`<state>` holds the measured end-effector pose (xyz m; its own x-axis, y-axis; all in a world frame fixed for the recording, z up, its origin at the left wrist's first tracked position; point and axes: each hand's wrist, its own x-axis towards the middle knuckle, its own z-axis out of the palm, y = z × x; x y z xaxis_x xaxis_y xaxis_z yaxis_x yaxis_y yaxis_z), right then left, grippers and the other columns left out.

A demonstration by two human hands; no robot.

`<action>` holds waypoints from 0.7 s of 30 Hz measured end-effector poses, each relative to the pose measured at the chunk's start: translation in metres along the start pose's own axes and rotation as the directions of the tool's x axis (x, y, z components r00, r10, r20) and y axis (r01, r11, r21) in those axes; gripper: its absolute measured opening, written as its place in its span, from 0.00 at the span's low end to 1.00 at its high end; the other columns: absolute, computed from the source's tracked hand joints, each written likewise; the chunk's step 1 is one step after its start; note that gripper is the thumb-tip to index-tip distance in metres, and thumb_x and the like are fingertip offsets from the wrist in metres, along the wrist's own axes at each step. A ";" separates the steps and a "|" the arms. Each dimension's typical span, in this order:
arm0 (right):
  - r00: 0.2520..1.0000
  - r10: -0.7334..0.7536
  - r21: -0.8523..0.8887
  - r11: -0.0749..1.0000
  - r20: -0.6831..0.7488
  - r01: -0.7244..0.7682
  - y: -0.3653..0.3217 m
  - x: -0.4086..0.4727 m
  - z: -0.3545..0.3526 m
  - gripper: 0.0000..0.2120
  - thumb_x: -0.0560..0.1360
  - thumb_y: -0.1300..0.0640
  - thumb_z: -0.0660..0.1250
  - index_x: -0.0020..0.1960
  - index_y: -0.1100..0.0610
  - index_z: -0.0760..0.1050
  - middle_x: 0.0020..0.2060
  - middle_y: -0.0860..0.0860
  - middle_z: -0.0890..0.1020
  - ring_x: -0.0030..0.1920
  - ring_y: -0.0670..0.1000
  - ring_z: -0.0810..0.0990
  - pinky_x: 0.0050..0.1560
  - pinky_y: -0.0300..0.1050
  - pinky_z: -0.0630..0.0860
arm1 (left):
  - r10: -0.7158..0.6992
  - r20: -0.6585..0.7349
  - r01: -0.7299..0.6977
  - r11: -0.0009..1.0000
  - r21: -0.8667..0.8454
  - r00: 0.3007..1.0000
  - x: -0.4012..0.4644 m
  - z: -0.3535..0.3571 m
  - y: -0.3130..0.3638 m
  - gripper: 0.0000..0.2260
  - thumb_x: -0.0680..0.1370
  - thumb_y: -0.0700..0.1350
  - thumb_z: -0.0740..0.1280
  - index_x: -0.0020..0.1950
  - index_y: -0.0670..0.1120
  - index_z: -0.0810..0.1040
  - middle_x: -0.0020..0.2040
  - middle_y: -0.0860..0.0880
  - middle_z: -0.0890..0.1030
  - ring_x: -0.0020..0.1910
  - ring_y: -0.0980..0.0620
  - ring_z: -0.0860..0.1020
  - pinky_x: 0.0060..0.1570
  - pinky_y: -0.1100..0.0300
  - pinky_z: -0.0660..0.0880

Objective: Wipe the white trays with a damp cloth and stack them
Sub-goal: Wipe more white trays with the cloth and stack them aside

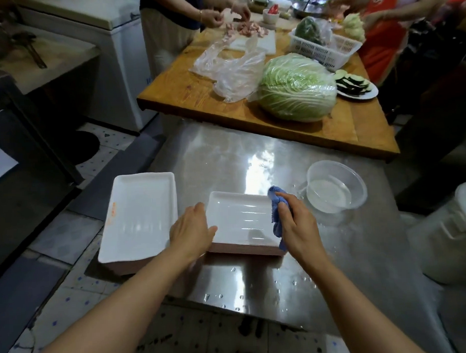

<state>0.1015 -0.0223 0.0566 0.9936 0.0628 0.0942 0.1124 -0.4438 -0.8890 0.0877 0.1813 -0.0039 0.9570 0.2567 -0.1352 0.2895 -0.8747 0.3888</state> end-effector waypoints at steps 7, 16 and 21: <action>0.998 0.048 -0.001 0.999 -0.043 -0.048 0.018 0.000 -0.034 0.13 0.81 0.59 0.54 0.49 0.65 0.75 0.36 0.43 0.77 0.35 0.42 0.77 0.27 0.46 0.74 | -0.137 0.065 0.140 0.989 -0.053 0.988 0.025 0.018 0.000 0.09 0.75 0.44 0.65 0.53 0.44 0.75 0.51 0.44 0.79 0.48 0.43 0.77 0.44 0.55 0.75; 0.992 0.068 0.049 0.997 -0.107 -0.063 0.030 0.009 -0.059 0.13 0.80 0.61 0.55 0.48 0.66 0.76 0.33 0.42 0.77 0.39 0.38 0.78 0.27 0.31 0.71 | -0.209 -0.043 0.183 0.923 -0.338 0.977 0.011 0.020 0.001 0.04 0.75 0.39 0.63 0.47 0.45 0.70 0.44 0.47 0.77 0.43 0.46 0.74 0.41 0.57 0.67; 0.991 0.049 0.046 0.998 -0.125 -0.043 0.040 0.013 -0.069 0.14 0.81 0.59 0.55 0.49 0.68 0.75 0.36 0.41 0.77 0.38 0.38 0.78 0.28 0.29 0.71 | -0.334 0.073 0.314 0.757 -0.573 0.940 0.009 0.016 0.007 0.08 0.74 0.35 0.63 0.51 0.44 0.70 0.46 0.46 0.77 0.46 0.46 0.76 0.44 0.53 0.72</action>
<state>0.1196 -0.1009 0.0536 0.9918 -0.0715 0.1063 0.0686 -0.4043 -0.9121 0.0978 0.1705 -0.0167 0.8010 0.5035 -0.3238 0.5303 -0.3460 0.7740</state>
